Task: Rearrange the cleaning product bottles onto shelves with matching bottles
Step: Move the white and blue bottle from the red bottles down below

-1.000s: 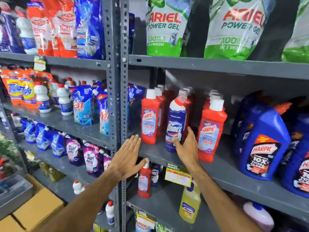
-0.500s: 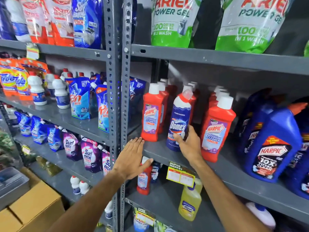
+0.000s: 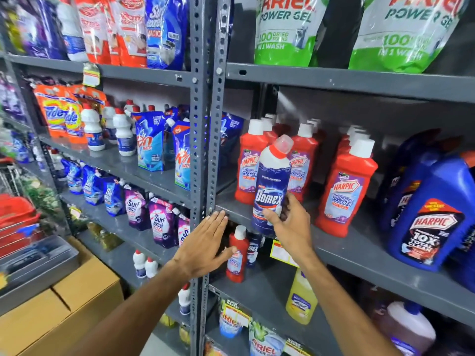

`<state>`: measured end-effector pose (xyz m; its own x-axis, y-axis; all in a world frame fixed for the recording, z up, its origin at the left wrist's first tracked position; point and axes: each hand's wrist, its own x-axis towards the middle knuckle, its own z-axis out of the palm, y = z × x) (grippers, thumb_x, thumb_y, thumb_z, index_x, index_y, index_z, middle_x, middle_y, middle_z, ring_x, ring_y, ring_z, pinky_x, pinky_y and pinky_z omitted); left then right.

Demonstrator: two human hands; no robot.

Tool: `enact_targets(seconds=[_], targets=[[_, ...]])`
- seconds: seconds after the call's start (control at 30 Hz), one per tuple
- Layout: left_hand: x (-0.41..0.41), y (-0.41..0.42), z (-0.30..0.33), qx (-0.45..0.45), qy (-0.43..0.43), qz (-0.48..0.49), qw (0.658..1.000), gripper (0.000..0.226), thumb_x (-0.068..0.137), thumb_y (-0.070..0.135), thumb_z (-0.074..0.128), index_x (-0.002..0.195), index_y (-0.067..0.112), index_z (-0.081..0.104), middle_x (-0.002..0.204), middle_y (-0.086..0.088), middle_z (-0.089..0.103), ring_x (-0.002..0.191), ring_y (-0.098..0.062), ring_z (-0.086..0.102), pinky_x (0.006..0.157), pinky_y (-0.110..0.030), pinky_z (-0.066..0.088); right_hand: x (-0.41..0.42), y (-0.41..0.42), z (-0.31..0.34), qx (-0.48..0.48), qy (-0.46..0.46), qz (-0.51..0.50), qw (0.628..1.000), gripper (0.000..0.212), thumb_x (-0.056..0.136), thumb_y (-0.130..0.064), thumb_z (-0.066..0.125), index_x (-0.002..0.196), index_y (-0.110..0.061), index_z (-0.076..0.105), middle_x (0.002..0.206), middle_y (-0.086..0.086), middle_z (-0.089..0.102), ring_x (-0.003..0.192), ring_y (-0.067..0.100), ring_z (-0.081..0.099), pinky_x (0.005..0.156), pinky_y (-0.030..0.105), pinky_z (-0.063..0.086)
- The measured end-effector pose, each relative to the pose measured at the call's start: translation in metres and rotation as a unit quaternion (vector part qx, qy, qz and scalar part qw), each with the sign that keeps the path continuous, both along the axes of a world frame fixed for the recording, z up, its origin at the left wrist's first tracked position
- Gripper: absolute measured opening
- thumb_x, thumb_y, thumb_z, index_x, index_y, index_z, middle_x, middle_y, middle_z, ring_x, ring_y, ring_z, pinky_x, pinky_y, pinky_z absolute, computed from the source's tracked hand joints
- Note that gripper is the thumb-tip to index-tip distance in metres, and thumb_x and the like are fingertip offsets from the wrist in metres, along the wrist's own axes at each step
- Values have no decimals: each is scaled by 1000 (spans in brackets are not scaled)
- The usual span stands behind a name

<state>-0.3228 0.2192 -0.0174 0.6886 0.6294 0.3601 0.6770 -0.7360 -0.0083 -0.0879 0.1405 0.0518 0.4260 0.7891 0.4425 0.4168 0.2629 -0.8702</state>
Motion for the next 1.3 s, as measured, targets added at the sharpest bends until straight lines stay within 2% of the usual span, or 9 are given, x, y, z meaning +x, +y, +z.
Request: enact_targets(seconds=[0.17,0.4,0.67,0.77,0.83,0.9,1.0,1.13,1.3], targets=[[-21,-16,-19,-32,-4,16,999,98,99,78,13,164,6,1,173,-13,-1,159,-17,-9,121,-27,-21,-28,-18,-15,-14,-9,33,999,54,86,-14,85,133,-22,61,123,-8,77,113,10,74,100,45,60],[-31,-27,-71,-75,4,25,997,98,100,76,16,163,2,2,173,-16,1,159,-21,-9,124,-33,-17,-51,-38,-62,-35,10,45,998,49,85,-9,83,125,-28,63,113,-20,77,104,-2,74,93,30,62],[-20,-17,-155,-147,38,18,988,100,97,79,14,163,5,-2,172,-15,-5,158,-23,-12,125,-33,-15,-37,-51,-164,-104,31,37,993,53,77,-38,80,127,-36,61,119,-14,78,111,12,74,95,46,60],[-8,-6,-186,-168,35,16,985,107,93,82,4,163,2,5,172,-17,1,160,-27,-2,125,-33,-11,-27,-45,-205,-136,43,27,989,46,78,-38,80,117,-51,59,114,-23,77,106,6,75,89,35,60],[2,0,-205,-181,40,11,983,111,89,84,-2,162,0,6,172,-19,3,160,-28,2,125,-33,-9,-19,-39,-232,-145,37,11,989,48,83,-30,83,124,-39,59,115,-22,77,104,1,74,87,29,58],[12,10,-223,-191,44,16,980,110,90,83,4,162,0,5,172,-19,3,161,-29,3,127,-34,-6,-9,-29,-257,-143,39,-3,989,47,88,-18,83,127,-26,57,116,-12,77,103,3,73,85,32,57],[23,22,-246,-209,48,31,976,106,92,77,13,161,-2,4,172,-21,1,161,-31,2,128,-37,-2,4,-11,-286,-129,47,-24,990,43,89,-15,80,122,-30,57,115,-2,76,102,17,74,87,44,59],[35,34,-275,-225,72,38,971,106,91,77,9,161,-3,1,172,-24,-2,160,-33,1,131,-45,4,19,15,-317,-115,70,-43,990,44,85,-20,79,116,-42,57,110,-9,76,97,14,73,89,53,60],[43,39,-302,-225,95,47,969,108,90,78,4,161,-3,-1,171,-24,-4,160,-34,-2,131,-47,6,32,37,-342,-123,82,-50,988,45,84,-17,77,119,-36,56,111,-8,77,102,20,75,93,57,60]])
